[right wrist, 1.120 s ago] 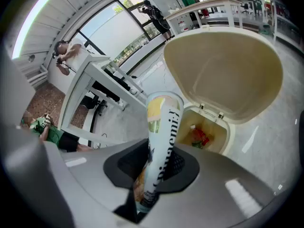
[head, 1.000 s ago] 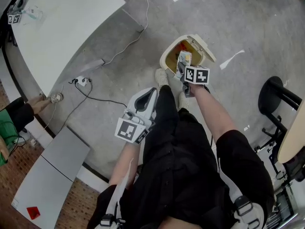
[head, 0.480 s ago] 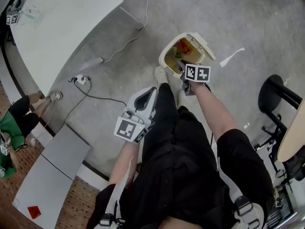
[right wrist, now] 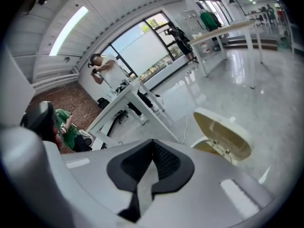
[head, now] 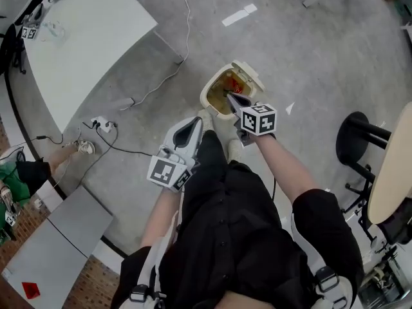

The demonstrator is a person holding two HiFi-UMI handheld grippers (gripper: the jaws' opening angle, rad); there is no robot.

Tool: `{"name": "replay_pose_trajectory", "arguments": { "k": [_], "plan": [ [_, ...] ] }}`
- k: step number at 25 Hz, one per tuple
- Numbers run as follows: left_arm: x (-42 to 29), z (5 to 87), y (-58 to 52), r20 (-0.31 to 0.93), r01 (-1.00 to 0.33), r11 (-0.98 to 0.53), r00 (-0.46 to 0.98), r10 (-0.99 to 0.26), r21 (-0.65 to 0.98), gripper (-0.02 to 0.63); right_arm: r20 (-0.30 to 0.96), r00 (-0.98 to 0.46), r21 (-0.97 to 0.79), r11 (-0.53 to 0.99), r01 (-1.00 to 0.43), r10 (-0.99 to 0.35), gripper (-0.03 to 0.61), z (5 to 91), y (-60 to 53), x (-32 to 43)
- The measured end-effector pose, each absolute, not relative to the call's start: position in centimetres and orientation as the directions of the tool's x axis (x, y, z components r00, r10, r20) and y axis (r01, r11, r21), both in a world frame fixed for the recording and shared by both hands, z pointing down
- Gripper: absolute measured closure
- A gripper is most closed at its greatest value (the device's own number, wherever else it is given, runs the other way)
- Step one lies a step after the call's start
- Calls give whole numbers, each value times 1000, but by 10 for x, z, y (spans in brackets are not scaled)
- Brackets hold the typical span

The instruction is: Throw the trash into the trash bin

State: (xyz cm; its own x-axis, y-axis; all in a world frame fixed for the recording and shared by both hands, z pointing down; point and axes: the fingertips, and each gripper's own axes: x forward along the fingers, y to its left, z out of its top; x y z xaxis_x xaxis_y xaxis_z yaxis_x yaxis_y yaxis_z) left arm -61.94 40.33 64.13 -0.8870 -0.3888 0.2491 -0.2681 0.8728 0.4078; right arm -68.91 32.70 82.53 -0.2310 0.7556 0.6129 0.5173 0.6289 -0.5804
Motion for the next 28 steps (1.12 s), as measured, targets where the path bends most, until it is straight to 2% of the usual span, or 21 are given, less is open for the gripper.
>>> {"name": "replay_pose_trajectory", "arguments": {
  "k": [5,11,16,20,28],
  "plan": [
    [-606,599,396,199,-267,895,-915,-352,357,614,501,-302,-504,557,661,811,572,737,306,-677],
    [-598,543,408,77,-212,935,-967,-243,284,614,316,-418,-357,515,779,852,572,628,260,-690],
    [-560,499,398,10,-189,956,-981,-196,226,614,194,-472,-289,510,810,860,572,561,202,-669],
    [-536,472,385,-29,-182,965,-983,-179,191,614,148,-502,-225,523,822,852,572,527,160,-654],
    [-491,451,400,-65,-160,966,-987,-150,203,614,43,-602,-230,594,770,797,572,479,110,-620]
  ]
}}
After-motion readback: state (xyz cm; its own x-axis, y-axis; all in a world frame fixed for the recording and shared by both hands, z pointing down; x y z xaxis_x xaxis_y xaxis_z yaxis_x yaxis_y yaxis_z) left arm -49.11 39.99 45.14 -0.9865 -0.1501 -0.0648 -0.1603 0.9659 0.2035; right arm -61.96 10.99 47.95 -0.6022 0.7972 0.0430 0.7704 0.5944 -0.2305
